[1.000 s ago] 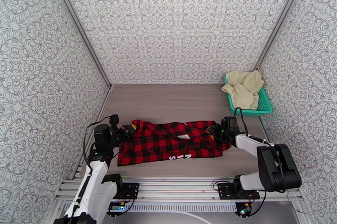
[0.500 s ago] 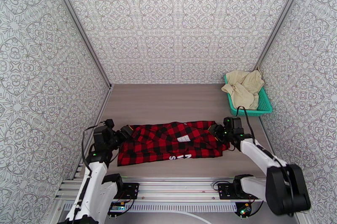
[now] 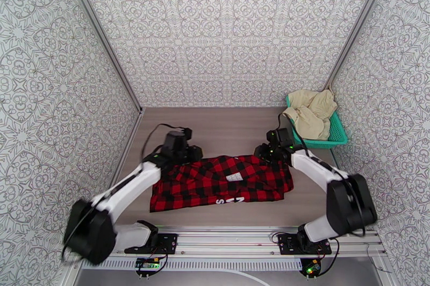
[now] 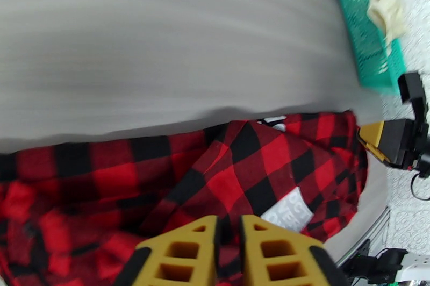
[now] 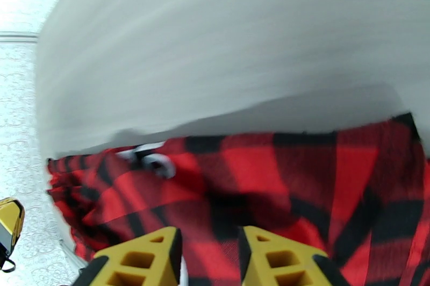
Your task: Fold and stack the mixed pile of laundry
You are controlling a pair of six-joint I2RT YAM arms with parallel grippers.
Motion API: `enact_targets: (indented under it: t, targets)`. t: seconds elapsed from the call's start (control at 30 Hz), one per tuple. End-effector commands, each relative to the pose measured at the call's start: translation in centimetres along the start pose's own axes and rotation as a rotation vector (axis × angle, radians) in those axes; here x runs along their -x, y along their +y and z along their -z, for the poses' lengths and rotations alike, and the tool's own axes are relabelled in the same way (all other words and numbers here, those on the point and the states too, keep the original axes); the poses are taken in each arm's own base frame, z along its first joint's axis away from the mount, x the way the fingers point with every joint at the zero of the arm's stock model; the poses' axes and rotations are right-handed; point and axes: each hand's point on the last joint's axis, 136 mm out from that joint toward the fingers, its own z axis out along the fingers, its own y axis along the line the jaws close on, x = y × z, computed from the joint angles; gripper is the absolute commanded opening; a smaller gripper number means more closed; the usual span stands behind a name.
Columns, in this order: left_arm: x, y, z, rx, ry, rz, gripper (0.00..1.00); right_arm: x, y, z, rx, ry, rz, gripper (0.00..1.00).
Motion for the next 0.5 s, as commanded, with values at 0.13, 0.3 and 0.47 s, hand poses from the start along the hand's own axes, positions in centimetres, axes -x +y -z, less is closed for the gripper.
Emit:
enact_targets:
  t: [0.13,0.3,0.47]
  targets:
    - [-2.5,2.4,-1.2,0.043,0.048,0.045,0.1,-0.7,-3.6,-0.4,-0.06,-0.006,-0.028,0.33]
    - [-6.6,7.9,0.0,0.159,0.072,0.15,0.08,-3.2,-5.4,-0.8,-0.067,0.017,-0.075,0.31]
    - [-9.0,11.5,1.9,0.221,0.045,0.253,0.06,-5.1,-7.1,-1.1,-0.081,0.01,-0.131,0.28]
